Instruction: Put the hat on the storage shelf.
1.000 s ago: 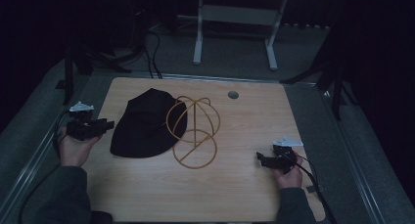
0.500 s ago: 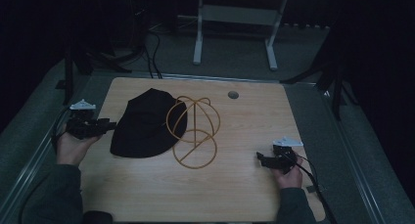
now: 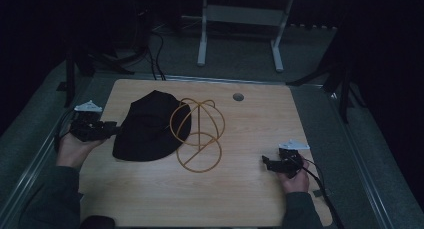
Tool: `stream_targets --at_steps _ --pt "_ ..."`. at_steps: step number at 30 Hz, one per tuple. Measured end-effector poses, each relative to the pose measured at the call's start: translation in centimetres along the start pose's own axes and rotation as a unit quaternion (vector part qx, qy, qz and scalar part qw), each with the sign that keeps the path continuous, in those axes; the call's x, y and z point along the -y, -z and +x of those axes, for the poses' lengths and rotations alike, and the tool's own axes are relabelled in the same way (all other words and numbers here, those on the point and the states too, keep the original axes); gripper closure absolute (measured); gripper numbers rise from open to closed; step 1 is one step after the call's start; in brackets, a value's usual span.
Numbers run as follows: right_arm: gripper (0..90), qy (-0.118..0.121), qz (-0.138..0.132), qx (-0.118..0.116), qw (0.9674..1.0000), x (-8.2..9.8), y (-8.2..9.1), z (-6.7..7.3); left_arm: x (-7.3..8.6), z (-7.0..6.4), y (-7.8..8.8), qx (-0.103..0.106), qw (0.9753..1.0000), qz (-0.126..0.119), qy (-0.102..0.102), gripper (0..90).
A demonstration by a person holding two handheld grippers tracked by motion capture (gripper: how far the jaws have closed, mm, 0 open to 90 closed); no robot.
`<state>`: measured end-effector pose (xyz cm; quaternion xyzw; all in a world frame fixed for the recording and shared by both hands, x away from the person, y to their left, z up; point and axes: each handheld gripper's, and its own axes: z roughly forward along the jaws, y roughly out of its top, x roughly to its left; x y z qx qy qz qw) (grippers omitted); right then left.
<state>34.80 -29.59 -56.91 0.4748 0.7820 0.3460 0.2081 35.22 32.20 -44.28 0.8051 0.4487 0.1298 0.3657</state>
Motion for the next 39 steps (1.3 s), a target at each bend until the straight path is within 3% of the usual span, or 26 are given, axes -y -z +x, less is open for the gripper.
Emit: stream_targets --at_steps 7,19,39 --pt "17.5 0.001 0.0 -0.001 1.0 0.0 0.0 0.0 -0.5 -0.4 0.0 0.011 0.9998 0.009 -0.014 59.7" --pt "17.1 0.002 0.001 -0.002 1.0 0.0 0.0 0.0 -1.6 -1.0 -0.2 0.006 0.9983 0.044 -0.037 57.7" --pt "16.4 0.004 0.001 -0.003 1.0 0.0 0.0 0.0 -3.2 -1.2 -2.4 -0.016 0.9927 0.107 -0.053 57.4"
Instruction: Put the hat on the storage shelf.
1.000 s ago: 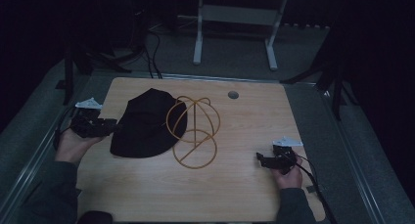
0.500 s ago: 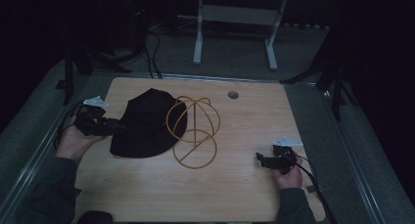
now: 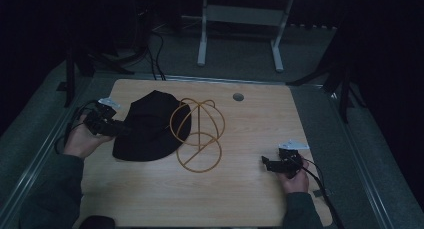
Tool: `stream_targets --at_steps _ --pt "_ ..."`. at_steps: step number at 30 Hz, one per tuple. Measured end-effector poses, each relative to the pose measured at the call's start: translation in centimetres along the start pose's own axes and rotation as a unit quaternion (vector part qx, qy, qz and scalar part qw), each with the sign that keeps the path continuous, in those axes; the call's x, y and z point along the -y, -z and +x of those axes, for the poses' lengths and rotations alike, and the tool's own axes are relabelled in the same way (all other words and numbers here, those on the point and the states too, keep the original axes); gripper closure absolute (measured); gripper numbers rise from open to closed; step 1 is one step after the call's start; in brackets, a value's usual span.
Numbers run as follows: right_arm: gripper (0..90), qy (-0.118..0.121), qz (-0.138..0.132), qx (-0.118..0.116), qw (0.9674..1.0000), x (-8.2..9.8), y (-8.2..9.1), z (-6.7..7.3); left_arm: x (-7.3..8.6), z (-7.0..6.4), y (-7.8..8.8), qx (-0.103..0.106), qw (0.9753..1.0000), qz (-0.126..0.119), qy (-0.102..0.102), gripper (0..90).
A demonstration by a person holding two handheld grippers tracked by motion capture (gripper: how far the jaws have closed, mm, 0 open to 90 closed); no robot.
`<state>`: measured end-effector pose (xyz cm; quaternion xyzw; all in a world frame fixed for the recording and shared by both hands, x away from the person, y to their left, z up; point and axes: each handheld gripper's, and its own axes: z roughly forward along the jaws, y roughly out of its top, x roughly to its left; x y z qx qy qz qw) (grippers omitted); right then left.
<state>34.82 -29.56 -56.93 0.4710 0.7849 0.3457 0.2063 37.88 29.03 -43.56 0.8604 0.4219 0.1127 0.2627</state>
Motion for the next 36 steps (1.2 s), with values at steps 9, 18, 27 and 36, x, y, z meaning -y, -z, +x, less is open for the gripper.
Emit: stream_targets --at_steps 9,18,27,36 --pt "16.3 0.0 0.0 0.0 1.0 0.0 0.0 0.0 -0.9 0.1 -0.5 -0.008 0.9998 0.018 -0.008 57.6" --pt "16.1 0.0 0.001 -0.001 1.0 0.0 0.0 0.0 -1.8 0.5 -1.1 -0.011 0.9991 0.04 -0.01 58.4" --pt "15.7 0.001 0.001 -0.001 1.0 0.0 0.0 0.0 -2.6 0.8 -1.8 -0.013 0.9981 0.06 -0.004 61.0" --pt "15.6 0.001 0.001 -0.002 1.0 0.0 0.0 0.0 -3.6 0.9 -2.7 -0.015 0.9959 0.089 -0.007 64.5"
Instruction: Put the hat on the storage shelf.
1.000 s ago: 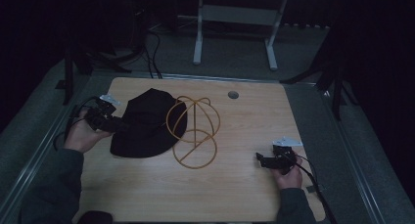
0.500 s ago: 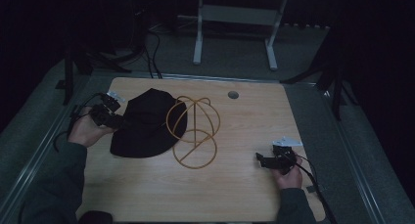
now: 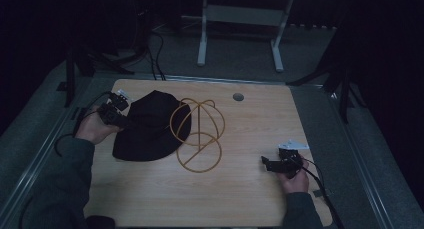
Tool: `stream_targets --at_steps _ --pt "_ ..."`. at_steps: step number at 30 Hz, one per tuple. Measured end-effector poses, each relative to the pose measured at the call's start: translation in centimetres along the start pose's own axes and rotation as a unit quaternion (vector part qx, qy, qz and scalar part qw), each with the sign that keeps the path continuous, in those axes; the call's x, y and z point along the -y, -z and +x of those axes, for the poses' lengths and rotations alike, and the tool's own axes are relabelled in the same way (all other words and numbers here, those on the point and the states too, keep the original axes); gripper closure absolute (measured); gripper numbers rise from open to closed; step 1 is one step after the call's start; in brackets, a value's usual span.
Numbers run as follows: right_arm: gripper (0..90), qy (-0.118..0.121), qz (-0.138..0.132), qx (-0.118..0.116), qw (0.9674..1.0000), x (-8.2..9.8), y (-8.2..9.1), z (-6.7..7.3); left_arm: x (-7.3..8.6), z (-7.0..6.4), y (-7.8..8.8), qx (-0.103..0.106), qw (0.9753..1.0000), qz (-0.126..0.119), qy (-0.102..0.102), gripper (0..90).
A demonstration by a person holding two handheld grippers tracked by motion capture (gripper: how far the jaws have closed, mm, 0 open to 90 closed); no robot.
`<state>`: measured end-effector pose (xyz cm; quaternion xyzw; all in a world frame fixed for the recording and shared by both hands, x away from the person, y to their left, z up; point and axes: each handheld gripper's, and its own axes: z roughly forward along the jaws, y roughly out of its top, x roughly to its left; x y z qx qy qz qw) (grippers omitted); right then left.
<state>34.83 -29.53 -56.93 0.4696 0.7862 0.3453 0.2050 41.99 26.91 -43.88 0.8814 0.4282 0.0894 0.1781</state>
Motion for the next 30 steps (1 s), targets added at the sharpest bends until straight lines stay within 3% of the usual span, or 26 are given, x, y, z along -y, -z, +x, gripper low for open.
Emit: stream_targets --at_steps 11,18,24,30 --pt "15.5 0.0 0.0 0.0 1.0 0.0 0.0 0.0 -1.1 0.0 -1.0 0.002 0.9994 0.035 -0.008 69.7" --pt "15.5 0.0 0.0 0.0 1.0 0.0 0.0 0.0 -1.8 -0.4 -1.9 0.001 0.9976 0.068 -0.016 69.5" --pt "15.4 0.0 0.0 -0.001 1.0 0.0 0.0 0.0 -2.0 -0.5 -2.1 0.001 0.9967 0.078 -0.02 79.7" --pt "15.3 0.0 0.0 -0.001 1.0 0.0 0.0 0.0 -1.8 -0.3 -2.1 0.007 0.9974 0.07 -0.012 86.2"
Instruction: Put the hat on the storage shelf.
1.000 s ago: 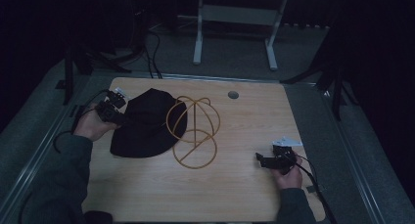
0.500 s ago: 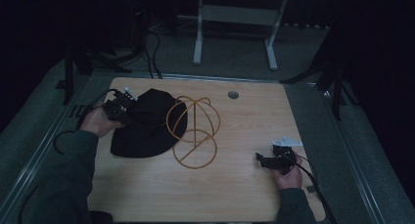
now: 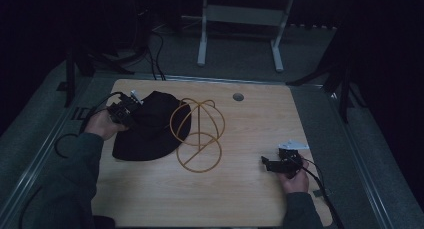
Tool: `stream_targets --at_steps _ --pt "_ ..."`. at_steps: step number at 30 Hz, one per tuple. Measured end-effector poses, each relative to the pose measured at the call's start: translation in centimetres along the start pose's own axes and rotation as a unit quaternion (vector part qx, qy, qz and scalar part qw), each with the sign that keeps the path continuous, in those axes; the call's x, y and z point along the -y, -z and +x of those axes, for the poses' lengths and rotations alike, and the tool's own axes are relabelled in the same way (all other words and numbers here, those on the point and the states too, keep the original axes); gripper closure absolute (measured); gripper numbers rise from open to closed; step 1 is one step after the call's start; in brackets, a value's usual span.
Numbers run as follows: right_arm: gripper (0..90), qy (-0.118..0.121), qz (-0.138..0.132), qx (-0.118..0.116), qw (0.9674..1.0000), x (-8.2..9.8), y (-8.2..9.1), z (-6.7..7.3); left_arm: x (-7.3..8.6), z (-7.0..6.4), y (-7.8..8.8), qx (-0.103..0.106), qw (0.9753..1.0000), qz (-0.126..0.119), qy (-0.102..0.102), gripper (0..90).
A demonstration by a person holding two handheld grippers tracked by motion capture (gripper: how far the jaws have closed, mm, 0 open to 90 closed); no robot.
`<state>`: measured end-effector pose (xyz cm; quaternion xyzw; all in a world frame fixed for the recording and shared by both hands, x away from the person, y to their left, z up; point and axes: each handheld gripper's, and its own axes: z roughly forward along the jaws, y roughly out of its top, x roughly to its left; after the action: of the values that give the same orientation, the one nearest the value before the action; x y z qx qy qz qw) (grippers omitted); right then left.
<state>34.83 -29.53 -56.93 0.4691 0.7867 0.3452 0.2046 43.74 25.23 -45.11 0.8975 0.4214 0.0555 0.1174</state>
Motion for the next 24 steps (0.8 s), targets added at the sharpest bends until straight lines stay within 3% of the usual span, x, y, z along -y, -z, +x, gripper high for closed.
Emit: stream_targets --at_steps 24 --pt "15.3 0.001 0.0 0.0 1.0 0.0 0.0 0.0 0.0 0.1 1.4 0.007 0.9995 -0.025 0.015 88.0"
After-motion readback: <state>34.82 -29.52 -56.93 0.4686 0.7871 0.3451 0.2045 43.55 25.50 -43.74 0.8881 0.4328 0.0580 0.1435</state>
